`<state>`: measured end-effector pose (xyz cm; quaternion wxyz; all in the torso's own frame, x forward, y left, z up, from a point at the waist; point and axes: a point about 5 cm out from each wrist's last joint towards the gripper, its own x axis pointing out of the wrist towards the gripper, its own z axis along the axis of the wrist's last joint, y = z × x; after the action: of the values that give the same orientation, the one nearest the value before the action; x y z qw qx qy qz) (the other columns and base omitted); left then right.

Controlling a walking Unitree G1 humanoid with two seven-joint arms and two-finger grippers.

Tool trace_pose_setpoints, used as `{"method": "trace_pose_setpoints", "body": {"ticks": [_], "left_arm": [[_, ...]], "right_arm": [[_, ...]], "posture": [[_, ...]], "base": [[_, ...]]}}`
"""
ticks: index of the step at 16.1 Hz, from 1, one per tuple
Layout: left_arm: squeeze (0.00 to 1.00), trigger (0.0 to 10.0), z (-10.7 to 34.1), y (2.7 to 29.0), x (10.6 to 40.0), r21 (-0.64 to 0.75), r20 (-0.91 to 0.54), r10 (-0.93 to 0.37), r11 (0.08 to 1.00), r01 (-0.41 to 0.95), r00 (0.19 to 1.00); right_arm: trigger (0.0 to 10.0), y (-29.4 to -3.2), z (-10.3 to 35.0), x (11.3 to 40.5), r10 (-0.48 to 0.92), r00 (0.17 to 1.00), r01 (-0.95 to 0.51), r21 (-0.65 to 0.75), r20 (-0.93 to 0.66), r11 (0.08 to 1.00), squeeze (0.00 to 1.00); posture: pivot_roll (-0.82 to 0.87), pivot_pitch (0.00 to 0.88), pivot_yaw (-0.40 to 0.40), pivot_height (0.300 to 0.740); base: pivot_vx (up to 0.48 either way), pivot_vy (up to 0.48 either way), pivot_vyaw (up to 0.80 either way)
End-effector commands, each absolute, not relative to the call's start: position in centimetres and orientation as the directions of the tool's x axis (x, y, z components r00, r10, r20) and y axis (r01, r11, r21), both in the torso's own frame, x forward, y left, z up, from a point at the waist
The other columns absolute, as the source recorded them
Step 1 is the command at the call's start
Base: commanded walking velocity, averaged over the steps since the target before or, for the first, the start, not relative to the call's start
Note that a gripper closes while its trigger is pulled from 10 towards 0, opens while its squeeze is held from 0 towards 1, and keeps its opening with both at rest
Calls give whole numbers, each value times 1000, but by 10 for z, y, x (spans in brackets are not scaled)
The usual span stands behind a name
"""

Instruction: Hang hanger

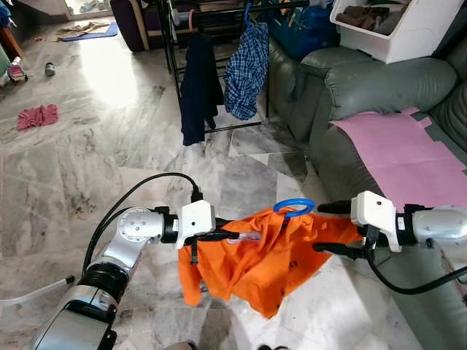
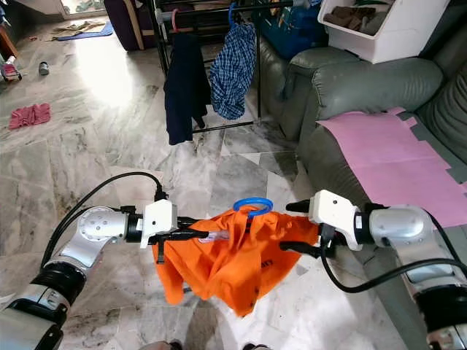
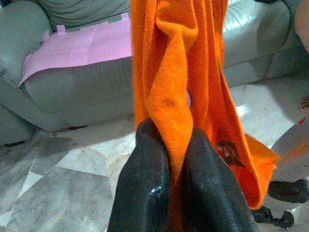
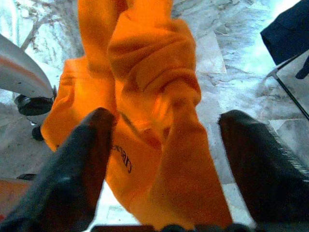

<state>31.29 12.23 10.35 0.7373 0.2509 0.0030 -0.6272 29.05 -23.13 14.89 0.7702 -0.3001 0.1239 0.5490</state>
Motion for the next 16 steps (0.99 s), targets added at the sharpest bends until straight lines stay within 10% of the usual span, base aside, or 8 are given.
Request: {"method": "trace_pose_setpoints", "body": {"ticks": [1,16], "left_arm": [[0,0,107,119,312,390,-311,-930,61,919,194],[0,0,99,118,309,376,-345,-923,34,926,173]], "right_arm": [[0,-228,149,291,766,325,-930,-333,-554,154,0],[0,-220,155,301,775,313,-916,-390,-548,94,0]], "posture": [[-81,98,-11,740],[-86,96,-15,740]], "base": [[0,0,0],[0,0,0]]}}
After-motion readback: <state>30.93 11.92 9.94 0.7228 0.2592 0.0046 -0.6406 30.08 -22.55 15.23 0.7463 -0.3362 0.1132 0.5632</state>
